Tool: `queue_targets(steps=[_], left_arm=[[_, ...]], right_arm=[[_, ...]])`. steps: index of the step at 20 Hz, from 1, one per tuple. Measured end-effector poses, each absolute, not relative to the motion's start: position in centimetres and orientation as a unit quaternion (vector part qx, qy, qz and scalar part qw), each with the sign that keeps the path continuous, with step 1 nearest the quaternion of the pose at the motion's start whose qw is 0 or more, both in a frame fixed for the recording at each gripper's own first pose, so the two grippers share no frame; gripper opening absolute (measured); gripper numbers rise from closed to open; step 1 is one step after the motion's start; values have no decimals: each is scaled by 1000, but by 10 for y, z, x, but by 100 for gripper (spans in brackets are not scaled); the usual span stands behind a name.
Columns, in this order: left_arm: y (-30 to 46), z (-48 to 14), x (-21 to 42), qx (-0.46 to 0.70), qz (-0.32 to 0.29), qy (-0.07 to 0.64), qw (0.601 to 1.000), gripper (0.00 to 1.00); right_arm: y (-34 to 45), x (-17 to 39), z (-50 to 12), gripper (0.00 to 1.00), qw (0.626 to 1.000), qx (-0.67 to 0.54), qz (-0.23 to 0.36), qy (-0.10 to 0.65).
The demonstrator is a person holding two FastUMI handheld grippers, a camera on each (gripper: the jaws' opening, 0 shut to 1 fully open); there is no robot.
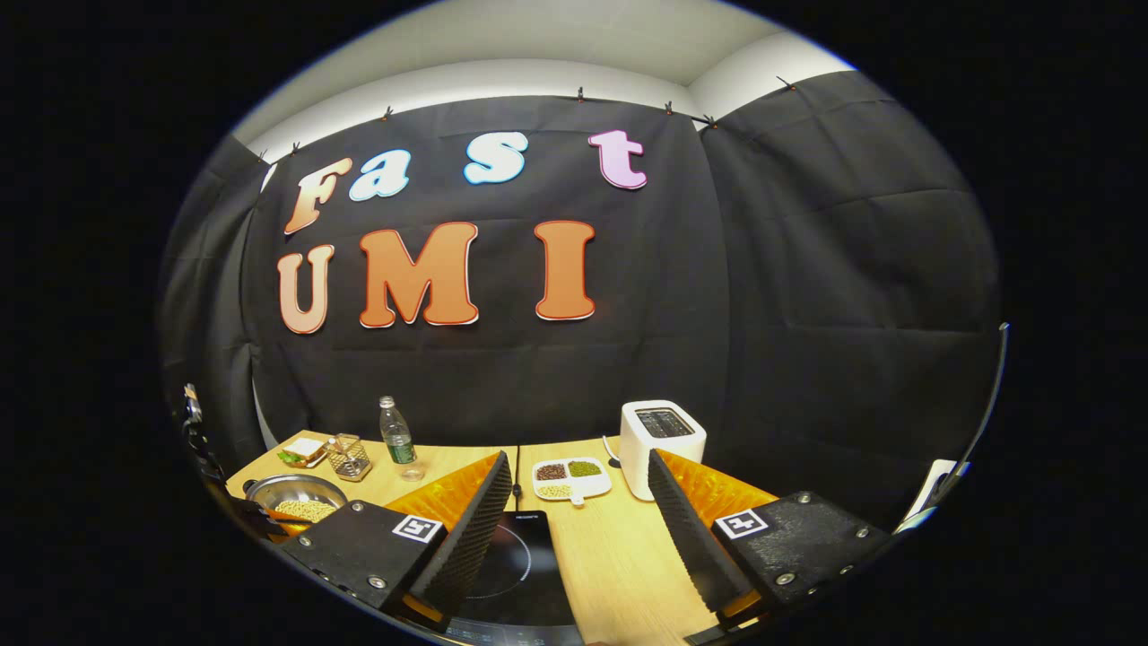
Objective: First push the handle of the pot to place it horizontally, then grasp the pot with both hands and set it on the induction cooktop.
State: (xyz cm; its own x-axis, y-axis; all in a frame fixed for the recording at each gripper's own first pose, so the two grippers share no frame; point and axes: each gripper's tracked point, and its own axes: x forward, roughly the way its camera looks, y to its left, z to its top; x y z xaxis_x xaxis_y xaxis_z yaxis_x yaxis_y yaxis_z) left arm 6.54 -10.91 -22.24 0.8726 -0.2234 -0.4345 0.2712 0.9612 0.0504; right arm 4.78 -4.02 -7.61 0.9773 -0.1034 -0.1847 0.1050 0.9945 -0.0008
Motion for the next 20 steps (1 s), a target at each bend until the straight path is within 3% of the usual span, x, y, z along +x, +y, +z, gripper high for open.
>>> queue_targets(steps=[5, 6, 7, 9, 10, 12, 15, 16, 18, 19, 20], left_arm=[[-42, -187, 54, 31, -82, 181, 980, 2], [-27, -182, 50, 29, -69, 176, 982, 2], [-12, -177, 47, 27, -58, 170, 983, 2], [19, -166, 40, 23, -38, 156, 987, 2], [37, -160, 36, 24, -26, 148, 988, 2], [70, -152, 29, 30, -1, 135, 990, 2], [104, -153, 22, 22, 20, 127, 991, 2], [111, -157, 21, 13, 24, 128, 991, 2], [127, -168, 24, -3, 29, 136, 990, 1], [132, -174, 24, -10, 30, 140, 990, 3], [135, -178, 26, -17, 22, 141, 990, 14]], right_arm=[[12, 41, -72, 95, 996, -4, -16, 91], [24, 40, -70, 99, 996, -7, -9, 90], [36, 40, -70, 95, 996, -8, -1, 89], [64, 39, -72, 99, 996, -5, 17, 90], [78, 39, -75, 95, 995, -3, 26, 92], [107, 38, -82, 95, 994, 2, 43, 98], [142, 37, -98, 95, 992, 7, 60, 110], [152, 37, -105, 99, 991, 7, 64, 115], [171, 38, -118, 95, 990, 4, 69, 125], [178, 41, -125, 95, 989, 3, 69, 130], [184, 42, -132, 95, 988, 3, 70, 135]])
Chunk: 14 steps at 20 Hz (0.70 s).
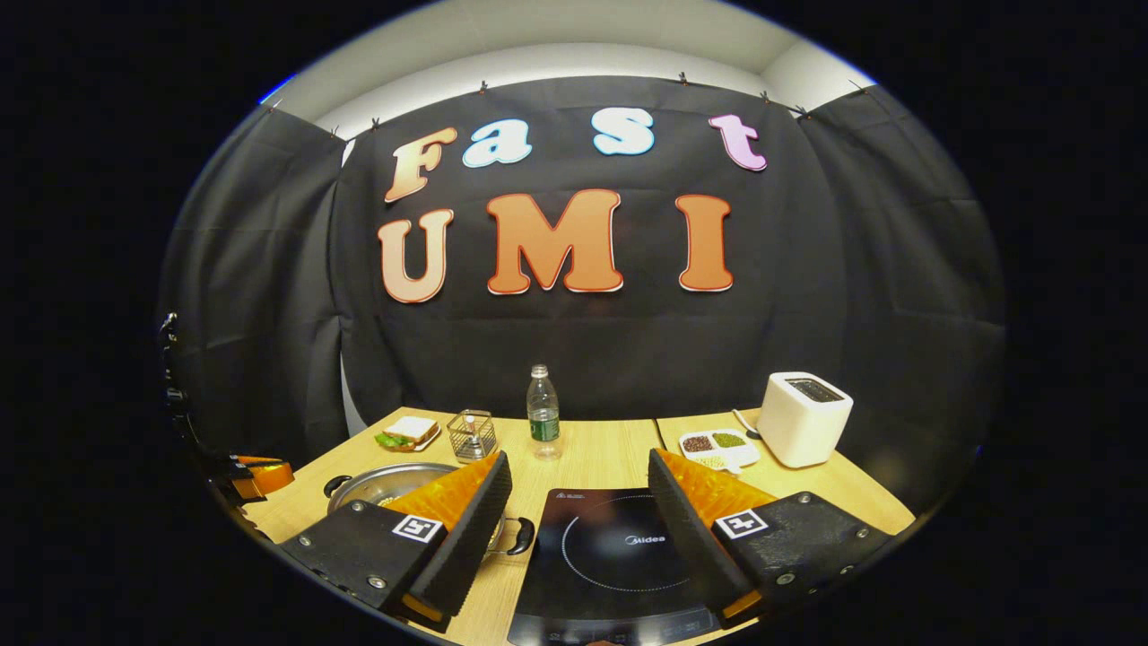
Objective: First push the handle of the pot to place it horizontally, then grasp the pot with both hands and set it on the induction cooktop.
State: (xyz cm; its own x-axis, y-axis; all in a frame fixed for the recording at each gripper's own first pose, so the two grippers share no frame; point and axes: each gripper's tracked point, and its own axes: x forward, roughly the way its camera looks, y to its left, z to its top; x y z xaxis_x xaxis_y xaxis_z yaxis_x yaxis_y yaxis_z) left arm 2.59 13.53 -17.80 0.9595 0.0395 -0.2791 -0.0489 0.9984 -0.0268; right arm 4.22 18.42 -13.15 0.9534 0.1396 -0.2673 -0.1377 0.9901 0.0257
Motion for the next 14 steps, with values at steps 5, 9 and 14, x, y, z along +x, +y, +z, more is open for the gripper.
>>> queue_targets(steps=[5, 9, 14], left_arm=[[161, -211, 42, -45, 25, 167, 985, 86], [178, -236, 61, -49, 26, 188, 981, 86], [175, -263, 90, -46, 5, 210, 977, 87]], right_arm=[[213, 53, -174, 95, 983, 4, 68, 172], [226, 66, -201, 99, 981, 5, 55, 186], [243, 79, -250, 96, 970, 0, 51, 238]])
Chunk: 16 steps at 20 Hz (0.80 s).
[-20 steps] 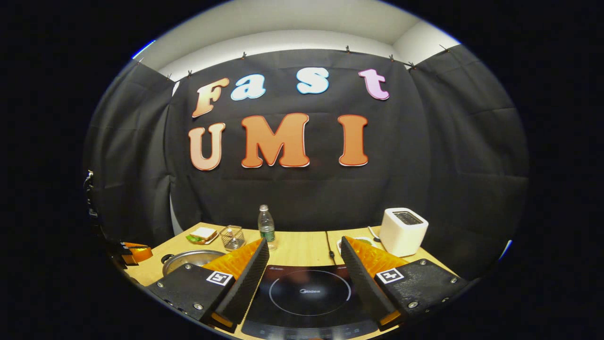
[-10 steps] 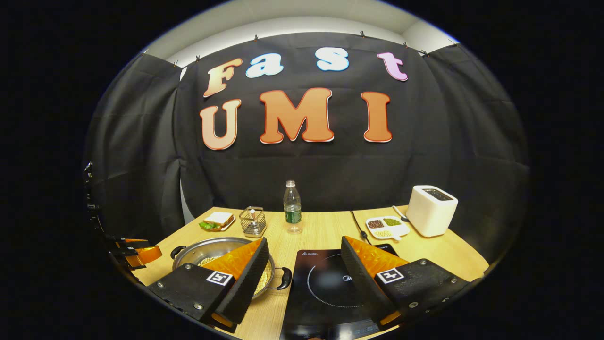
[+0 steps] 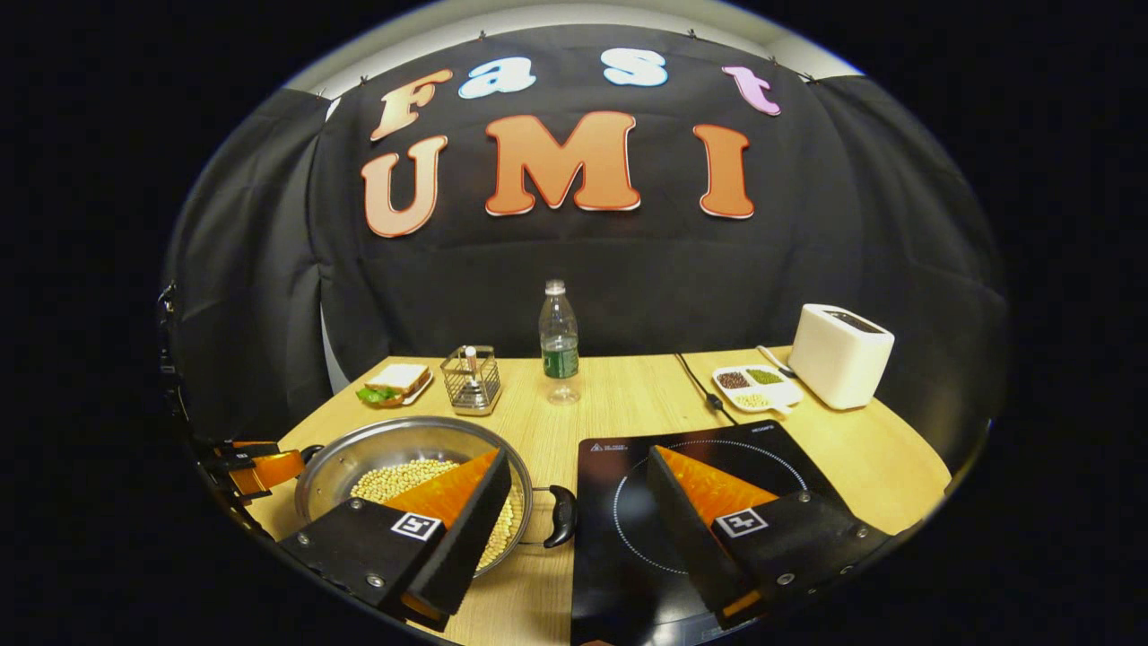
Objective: First push the handle of the pot to place it horizontally, then grasp the pot with both hands and set it on the induction cooktop.
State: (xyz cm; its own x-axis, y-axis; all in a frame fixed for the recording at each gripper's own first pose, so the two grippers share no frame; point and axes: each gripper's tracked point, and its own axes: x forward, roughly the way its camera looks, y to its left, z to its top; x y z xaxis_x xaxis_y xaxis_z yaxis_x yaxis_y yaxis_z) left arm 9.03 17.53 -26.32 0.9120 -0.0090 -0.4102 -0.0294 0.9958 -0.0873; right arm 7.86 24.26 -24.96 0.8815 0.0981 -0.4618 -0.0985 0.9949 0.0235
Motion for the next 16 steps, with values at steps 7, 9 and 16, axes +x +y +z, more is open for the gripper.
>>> queue_targets(steps=[7, 9, 16], left_arm=[[181, -285, 114, -34, -2, 228, 973, 86], [182, -291, 118, -32, -3, 236, 971, 86], [182, -298, 120, -30, -9, 243, 970, 86]], right_arm=[[266, 86, -299, 96, 953, -24, 63, 294], [270, 85, -312, 96, 947, -28, 69, 312], [274, 86, -328, 92, 940, -32, 68, 333]])
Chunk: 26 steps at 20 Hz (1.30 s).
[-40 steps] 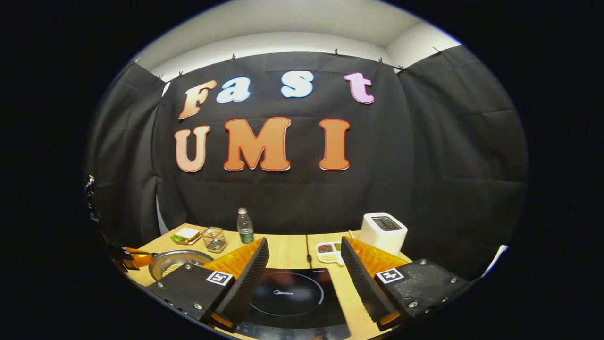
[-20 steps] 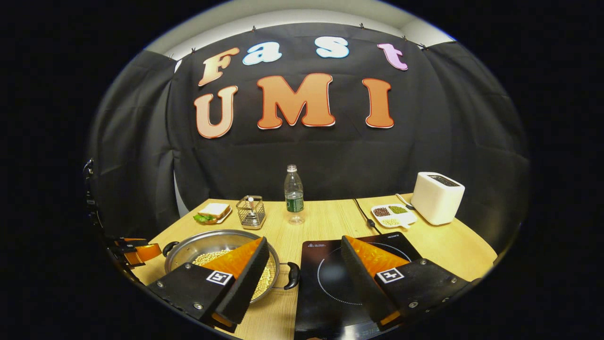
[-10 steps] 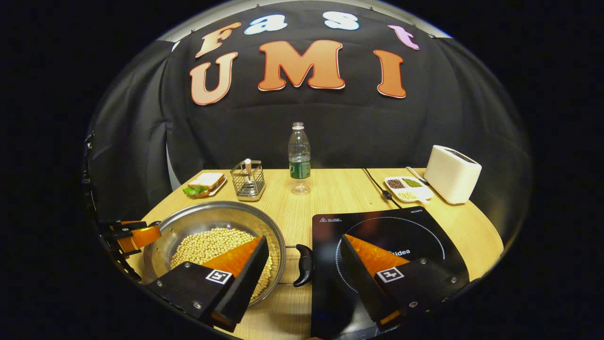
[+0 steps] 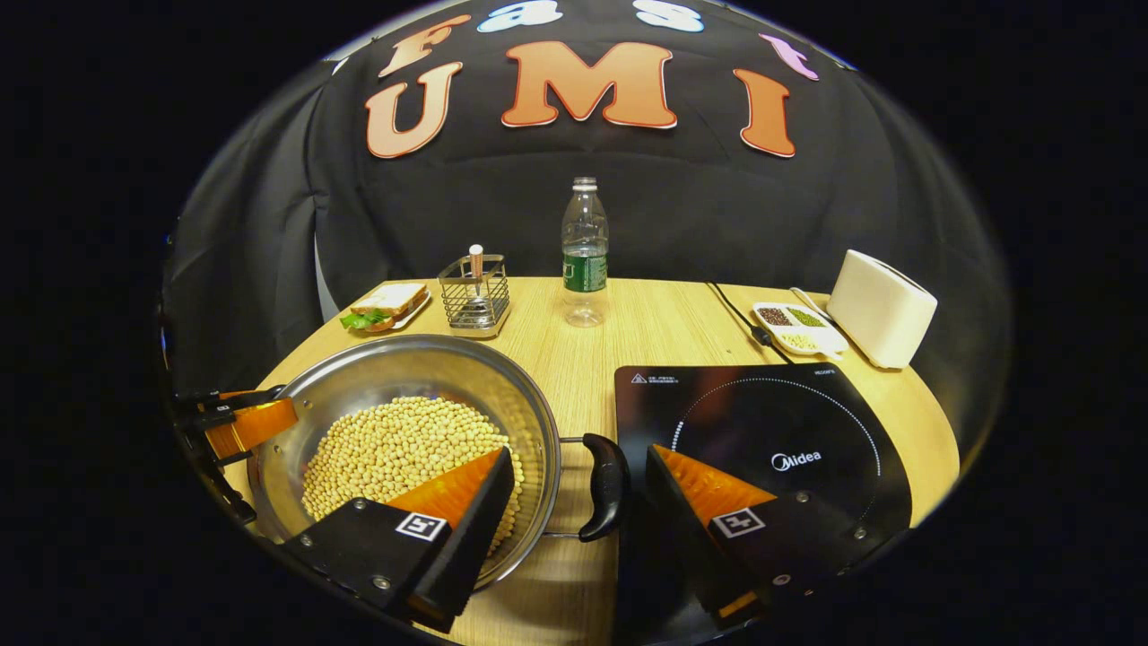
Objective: First push the handle of the pot to place it horizontally, then grasp the pot with both hands and set it on the induction cooktop.
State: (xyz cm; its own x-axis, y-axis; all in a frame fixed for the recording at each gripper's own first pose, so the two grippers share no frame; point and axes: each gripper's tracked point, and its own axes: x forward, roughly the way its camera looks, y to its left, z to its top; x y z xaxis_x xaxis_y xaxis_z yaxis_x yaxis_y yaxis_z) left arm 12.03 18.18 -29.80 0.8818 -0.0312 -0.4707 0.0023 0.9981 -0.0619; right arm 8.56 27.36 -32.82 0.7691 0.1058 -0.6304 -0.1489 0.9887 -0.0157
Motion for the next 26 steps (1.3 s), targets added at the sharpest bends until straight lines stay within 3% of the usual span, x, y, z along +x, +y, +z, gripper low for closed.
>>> queue_targets(steps=[3, 5, 7, 8, 10, 15, 23, 24, 26], left_arm=[[176, -300, 121, -33, -20, 245, 969, 88], [179, -308, 127, -24, -15, 252, 967, 80], [180, -305, 127, -27, -20, 247, 968, 61], [179, -305, 125, -31, -20, 249, 968, 57], [181, -306, 122, -39, -14, 250, 967, 54], [180, -302, 119, -51, 7, 255, 966, 45], [157, -272, 94, -67, 7, 247, 967, 42], [153, -266, 93, -63, 6, 242, 968, 42], [142, -255, 93, -56, 4, 233, 971, 42]], right_arm=[[271, 89, -333, 77, 939, -34, 63, 337], [269, 89, -333, 70, 938, -31, 64, 338], [269, 88, -334, 63, 936, -23, 67, 346], [269, 87, -335, 61, 933, -16, 71, 352], [269, 89, -333, 59, 933, 1, 78, 352], [267, 90, -332, 42, 936, 21, 72, 345], [240, 77, -299, 39, 943, 56, 63, 323], [236, 76, -293, 34, 944, 59, 63, 319], [226, 73, -284, 39, 947, 61, 60, 309]])
